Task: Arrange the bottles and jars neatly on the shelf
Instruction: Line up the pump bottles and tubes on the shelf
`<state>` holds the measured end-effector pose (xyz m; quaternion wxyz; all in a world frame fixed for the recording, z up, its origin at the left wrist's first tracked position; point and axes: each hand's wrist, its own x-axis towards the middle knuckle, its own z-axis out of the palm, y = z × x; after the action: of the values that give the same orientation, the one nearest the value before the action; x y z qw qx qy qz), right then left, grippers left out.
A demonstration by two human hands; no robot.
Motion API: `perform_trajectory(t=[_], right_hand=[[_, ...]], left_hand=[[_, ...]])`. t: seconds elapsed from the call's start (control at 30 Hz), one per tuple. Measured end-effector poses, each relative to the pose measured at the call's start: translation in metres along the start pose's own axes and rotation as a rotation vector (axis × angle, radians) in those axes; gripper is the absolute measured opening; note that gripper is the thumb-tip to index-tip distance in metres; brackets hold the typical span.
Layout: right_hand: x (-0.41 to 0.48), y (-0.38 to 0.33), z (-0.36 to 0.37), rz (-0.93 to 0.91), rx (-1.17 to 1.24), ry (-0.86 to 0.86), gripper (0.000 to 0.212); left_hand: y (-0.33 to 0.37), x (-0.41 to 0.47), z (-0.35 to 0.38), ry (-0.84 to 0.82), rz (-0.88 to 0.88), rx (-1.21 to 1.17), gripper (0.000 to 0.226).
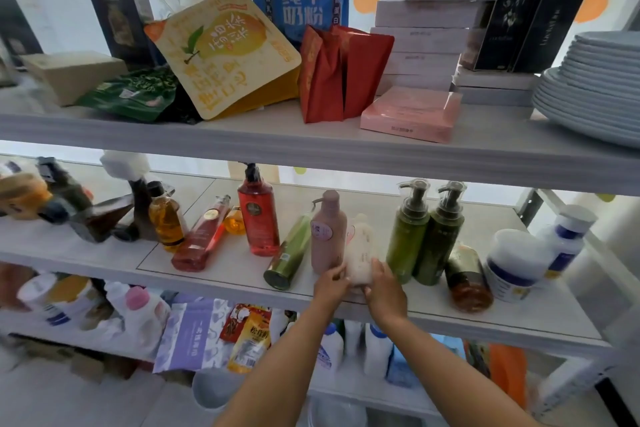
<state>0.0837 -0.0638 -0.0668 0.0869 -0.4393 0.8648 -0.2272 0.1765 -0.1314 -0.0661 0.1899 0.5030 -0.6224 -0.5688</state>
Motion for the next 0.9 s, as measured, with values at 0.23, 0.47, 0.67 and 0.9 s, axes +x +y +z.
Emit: perform_trajectory(t=[0.23,0.47,0.67,0.9], right_hand=[[-0.034,-0.035,0.003,-0.335,0.029,0.184,0.033],[-0.035,-0.093,0.027,-0.333,0.206,-0.078,0.029],[-0.014,-0.14,0.046,-0.146,0.305,0.03,0.02],[-0.012,-0.149,0.033,0.088,0.457,0.426,0.036]], left_hand=[[0.001,-0.041,-0.04,0.29,0.017,0.011,0.03],[-0.004,-0.051,-0.092,0.615,-0.076,0.07,0.026],[-0.009,0.004,-0.13,0.333,-0.213,0.123,0.064],[-0.012,0.041,-0.126,0.008,-0.217,0.222,0.103]])
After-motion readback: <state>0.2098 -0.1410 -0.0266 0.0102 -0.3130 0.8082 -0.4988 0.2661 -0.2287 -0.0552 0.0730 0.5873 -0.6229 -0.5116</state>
